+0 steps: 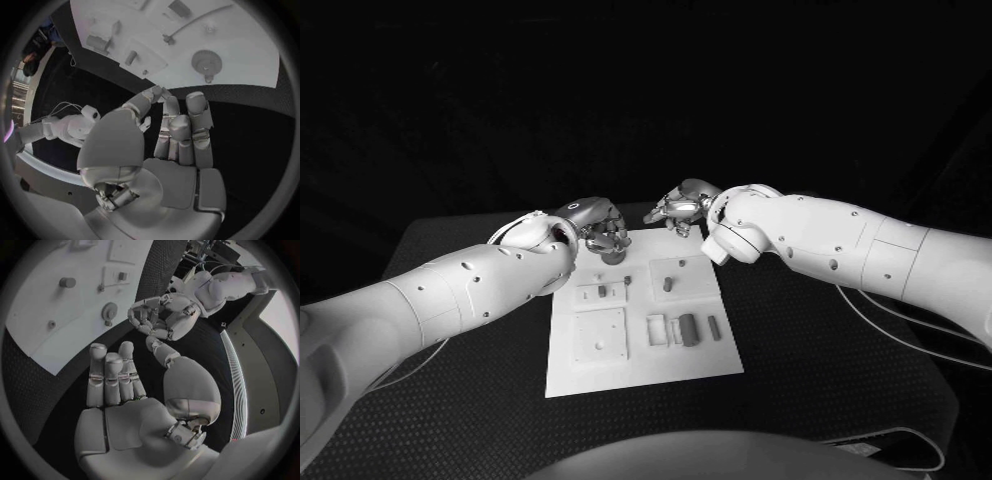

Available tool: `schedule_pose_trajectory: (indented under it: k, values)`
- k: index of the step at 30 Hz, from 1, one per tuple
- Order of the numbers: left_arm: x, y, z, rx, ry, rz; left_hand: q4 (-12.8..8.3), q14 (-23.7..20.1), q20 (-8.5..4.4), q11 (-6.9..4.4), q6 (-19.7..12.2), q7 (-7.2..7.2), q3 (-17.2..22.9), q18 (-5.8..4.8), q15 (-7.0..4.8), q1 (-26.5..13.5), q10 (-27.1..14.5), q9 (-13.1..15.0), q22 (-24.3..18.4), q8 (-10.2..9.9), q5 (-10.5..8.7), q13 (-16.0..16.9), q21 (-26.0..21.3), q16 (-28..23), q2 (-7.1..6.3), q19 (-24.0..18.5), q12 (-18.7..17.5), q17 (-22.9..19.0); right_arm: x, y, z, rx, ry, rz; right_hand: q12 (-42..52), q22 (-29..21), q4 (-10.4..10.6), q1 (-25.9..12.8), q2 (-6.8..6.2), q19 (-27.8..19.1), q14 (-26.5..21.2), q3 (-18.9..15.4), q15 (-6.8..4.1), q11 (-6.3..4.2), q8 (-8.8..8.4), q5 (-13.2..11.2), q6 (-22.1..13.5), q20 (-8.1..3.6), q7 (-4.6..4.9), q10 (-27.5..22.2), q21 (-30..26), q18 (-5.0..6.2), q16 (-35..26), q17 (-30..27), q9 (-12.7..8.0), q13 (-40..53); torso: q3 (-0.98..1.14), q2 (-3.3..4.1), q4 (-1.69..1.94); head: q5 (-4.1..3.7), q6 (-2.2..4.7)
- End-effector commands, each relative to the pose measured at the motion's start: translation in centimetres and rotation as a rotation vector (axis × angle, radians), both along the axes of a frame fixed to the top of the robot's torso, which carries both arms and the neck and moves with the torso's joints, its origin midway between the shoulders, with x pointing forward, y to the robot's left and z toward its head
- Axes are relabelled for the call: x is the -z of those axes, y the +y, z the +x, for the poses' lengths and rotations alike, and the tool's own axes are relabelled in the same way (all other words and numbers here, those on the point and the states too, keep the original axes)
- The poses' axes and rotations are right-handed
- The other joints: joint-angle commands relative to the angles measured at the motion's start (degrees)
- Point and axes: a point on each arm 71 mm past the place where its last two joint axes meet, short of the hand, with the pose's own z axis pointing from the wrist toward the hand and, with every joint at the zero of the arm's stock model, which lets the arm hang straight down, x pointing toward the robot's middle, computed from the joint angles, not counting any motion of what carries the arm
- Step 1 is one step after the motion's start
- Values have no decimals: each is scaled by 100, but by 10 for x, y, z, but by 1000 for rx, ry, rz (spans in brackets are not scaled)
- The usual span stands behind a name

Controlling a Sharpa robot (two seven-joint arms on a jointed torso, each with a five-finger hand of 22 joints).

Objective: Assemble the parts on the task board

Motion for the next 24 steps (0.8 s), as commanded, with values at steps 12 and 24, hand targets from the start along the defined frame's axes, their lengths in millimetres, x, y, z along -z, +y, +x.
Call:
schedule_pose_trajectory:
  k: [12, 24]
  values:
    - [-17, -3, -4, 10, -13, -41, -2, 47, -44, 5, -4, 18, 9, 121, -8, 0, 43, 0, 109, -15, -1, 15, 37, -1, 53, 22, -32, 7, 5, 10, -6, -57, 15, 48, 34, 67, 50, -135, -106, -37, -41, -36, -22, 10, 13, 4, -49, -3, 62, -68, -44, 174, -6, -9, -13, -12, -18, -81, 46, -6, 35]
    - [-17, -6, -5, 18, -12, -45, 0, 51, -45, 4, -4, 17, 11, 121, -9, -2, 45, -1, 108, -15, -4, 18, 36, -3, 56, 26, -34, 7, 7, 14, -8, -81, 51, 78, 51, 71, 195, -670, -161, -103, -92, -450, -21, 11, 5, -3, -89, -12, 63, -118, -69, 174, -1, -1, -11, -8, -14, -67, 40, 23, 55]
